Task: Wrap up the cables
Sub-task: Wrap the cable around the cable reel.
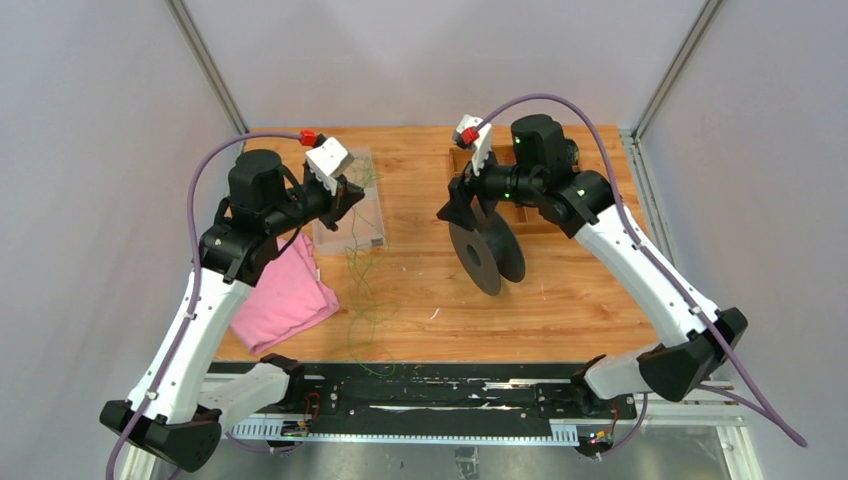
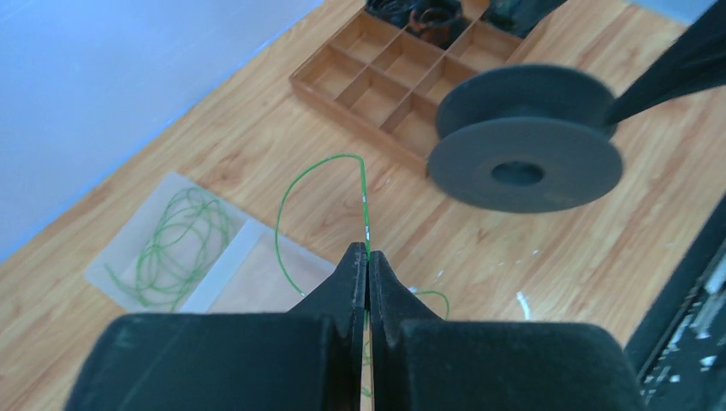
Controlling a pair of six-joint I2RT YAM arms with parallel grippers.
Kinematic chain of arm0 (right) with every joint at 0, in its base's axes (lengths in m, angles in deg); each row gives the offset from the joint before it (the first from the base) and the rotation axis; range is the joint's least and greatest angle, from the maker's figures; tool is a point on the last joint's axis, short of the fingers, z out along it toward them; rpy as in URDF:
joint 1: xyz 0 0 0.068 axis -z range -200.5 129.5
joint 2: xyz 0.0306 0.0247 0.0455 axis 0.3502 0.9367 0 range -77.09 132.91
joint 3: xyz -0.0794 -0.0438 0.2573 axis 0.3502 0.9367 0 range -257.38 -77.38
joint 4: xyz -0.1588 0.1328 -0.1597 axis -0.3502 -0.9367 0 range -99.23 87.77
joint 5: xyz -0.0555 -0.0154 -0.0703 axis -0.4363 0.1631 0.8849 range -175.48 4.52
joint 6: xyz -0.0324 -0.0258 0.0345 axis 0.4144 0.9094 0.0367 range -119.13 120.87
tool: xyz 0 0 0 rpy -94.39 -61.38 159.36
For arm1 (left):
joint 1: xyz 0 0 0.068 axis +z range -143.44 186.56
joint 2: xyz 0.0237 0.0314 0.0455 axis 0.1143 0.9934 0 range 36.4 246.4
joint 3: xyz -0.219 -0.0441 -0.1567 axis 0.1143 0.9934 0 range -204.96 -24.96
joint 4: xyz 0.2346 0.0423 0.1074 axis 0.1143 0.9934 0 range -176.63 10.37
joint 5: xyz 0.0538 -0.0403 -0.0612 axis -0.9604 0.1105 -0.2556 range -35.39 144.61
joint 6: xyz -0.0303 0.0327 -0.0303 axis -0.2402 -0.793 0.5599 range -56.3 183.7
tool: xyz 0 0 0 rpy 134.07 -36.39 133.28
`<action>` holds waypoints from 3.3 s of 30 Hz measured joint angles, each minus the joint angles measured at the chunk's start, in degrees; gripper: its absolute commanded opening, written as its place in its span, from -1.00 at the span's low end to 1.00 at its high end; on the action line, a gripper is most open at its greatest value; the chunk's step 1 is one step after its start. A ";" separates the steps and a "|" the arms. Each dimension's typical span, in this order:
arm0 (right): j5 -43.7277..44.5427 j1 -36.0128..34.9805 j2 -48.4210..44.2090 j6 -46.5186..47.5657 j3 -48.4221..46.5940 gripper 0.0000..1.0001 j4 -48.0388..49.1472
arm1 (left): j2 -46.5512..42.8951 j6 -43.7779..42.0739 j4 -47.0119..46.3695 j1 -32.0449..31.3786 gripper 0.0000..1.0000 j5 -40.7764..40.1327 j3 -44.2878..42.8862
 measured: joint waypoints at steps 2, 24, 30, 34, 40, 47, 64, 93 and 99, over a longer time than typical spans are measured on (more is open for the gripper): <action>-1.99 -0.13 2.03 -2.47 -0.76 0.56 1.44 | -0.39 2.34 -1.09 0.00 -0.99 1.25 0.00; -14.64 -5.60 12.28 -26.01 15.58 0.30 34.95 | -1.11 21.94 -13.05 0.00 -0.99 5.62 0.20; -16.35 -6.43 17.16 -26.95 15.28 -0.76 36.44 | -1.27 22.49 -13.46 0.07 -0.99 5.66 1.16; -16.55 -5.99 18.27 -25.86 13.99 -0.94 33.68 | -2.01 21.35 -12.50 0.24 -0.99 4.33 1.68; -16.70 -1.75 15.54 -25.09 10.16 -0.99 29.46 | -3.52 14.86 -8.02 0.46 -0.99 -4.00 1.68; -18.21 4.37 7.91 -25.03 3.85 -0.99 23.41 | -4.66 4.17 -3.93 0.50 -0.99 -19.28 2.08; -29.75 4.50 6.58 -39.01 -5.86 -0.99 22.77 | -4.59 -10.93 -5.22 0.55 -0.99 -35.65 12.00; -13.81 2.14 6.14 -37.77 0.83 -0.99 17.51 | -4.70 -10.16 -0.98 0.76 0.54 0.17 8.96; -13.68 2.12 10.21 -44.96 -1.66 -0.99 20.22 | -3.26 0.20 -11.41 -2.01 0.37 15.04 9.11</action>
